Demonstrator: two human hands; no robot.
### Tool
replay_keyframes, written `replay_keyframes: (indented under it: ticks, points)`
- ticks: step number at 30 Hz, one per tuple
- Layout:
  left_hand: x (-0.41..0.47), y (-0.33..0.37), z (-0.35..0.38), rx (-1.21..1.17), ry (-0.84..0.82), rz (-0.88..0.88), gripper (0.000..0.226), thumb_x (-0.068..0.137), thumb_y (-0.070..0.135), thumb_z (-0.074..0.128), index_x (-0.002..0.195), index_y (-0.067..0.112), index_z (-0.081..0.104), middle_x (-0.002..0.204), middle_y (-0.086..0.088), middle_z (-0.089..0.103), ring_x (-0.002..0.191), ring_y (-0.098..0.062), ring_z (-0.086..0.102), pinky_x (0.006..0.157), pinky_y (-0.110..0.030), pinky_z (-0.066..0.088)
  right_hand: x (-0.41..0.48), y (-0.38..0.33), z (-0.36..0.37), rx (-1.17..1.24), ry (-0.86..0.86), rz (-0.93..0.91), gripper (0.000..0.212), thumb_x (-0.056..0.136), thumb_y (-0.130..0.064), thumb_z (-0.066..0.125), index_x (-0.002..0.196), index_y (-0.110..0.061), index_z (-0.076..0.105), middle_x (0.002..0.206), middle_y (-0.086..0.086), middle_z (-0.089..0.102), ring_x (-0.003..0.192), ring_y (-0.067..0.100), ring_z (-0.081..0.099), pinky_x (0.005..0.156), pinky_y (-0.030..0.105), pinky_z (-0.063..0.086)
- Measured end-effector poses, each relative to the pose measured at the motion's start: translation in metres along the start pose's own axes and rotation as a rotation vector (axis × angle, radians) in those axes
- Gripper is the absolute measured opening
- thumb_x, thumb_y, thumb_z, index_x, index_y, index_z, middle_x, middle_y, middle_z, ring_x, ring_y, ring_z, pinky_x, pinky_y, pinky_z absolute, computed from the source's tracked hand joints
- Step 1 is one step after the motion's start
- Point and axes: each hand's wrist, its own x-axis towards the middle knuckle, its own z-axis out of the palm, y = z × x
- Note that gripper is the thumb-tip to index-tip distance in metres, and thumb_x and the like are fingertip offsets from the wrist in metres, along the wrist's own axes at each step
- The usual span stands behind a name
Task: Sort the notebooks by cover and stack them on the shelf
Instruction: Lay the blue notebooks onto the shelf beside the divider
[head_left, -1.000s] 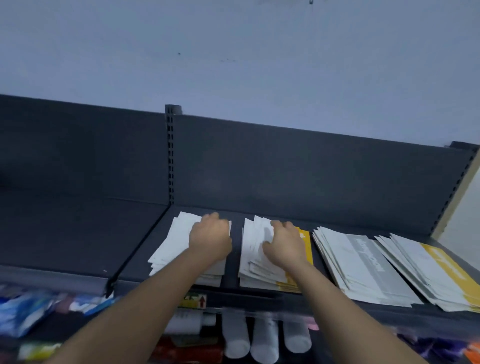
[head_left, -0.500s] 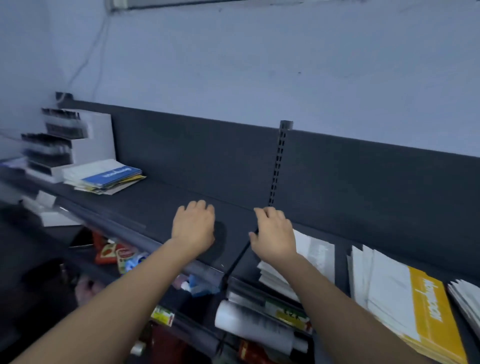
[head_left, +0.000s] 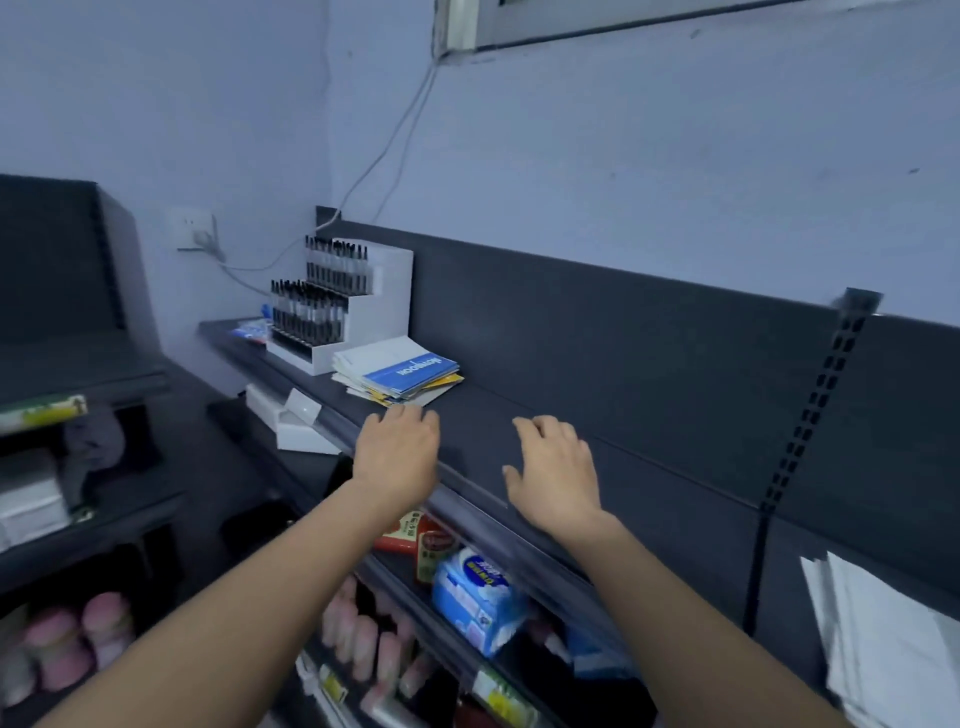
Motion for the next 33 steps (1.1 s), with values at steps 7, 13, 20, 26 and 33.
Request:
replay_keyframes:
  ticks: [7,13,20,26,33]
  points:
    - [0.028,-0.073,0.027,-0.014,-0.018,-0.039,0.036,0.085,0.015,0.049,0.121,0.015,0.050,0.124,-0.005,0.053,0.118,-0.025,0.047,0.091,-0.036,0.040,0.056,-0.059,0.032,0.030,-0.054,-0.012,0.054,0.094,-0.034,0.053,0.142,-0.019,0.035,0.140,0.004,0.041,0.130,0.023,0.036,0.107,0.036,0.031]
    - [0.062,-0.112,0.054,-0.013,-0.037,-0.053,0.033,0.086,0.018,0.051,0.119,0.014,0.051,0.122,-0.006,0.053,0.117,-0.025,0.047,0.090,-0.035,0.039,0.108,-0.088,0.064,0.012,-0.097,-0.025,0.051,0.093,-0.035,0.054,0.139,-0.017,0.039,0.138,0.005,0.043,0.128,0.023,0.038,0.104,0.037,0.034]
    - [0.125,-0.143,0.090,0.022,-0.052,-0.039,0.035,0.090,0.027,0.054,0.123,0.015,0.050,0.126,-0.006,0.052,0.120,-0.025,0.046,0.093,-0.037,0.039,0.180,-0.100,0.105,0.023,-0.109,-0.023,0.047,0.092,-0.035,0.053,0.135,-0.018,0.042,0.136,0.004,0.044,0.126,0.023,0.039,0.102,0.036,0.035]
    - [0.183,-0.167,0.118,0.030,-0.092,-0.007,0.034,0.089,0.023,0.051,0.122,0.014,0.050,0.125,-0.007,0.051,0.118,-0.026,0.046,0.093,-0.036,0.039,0.238,-0.099,0.131,0.035,-0.144,0.017,0.050,0.094,-0.035,0.050,0.139,-0.017,0.039,0.137,0.004,0.044,0.127,0.023,0.039,0.103,0.034,0.034]
    - [0.233,-0.180,0.154,-0.052,-0.146,0.005,0.042,0.098,0.043,0.041,0.127,0.013,0.046,0.128,-0.008,0.050,0.120,-0.026,0.045,0.096,-0.037,0.037,0.274,-0.097,0.164,0.108,-0.219,0.145,0.050,0.094,-0.046,0.049,0.133,-0.017,0.045,0.133,0.005,0.047,0.124,0.023,0.042,0.097,0.036,0.040]
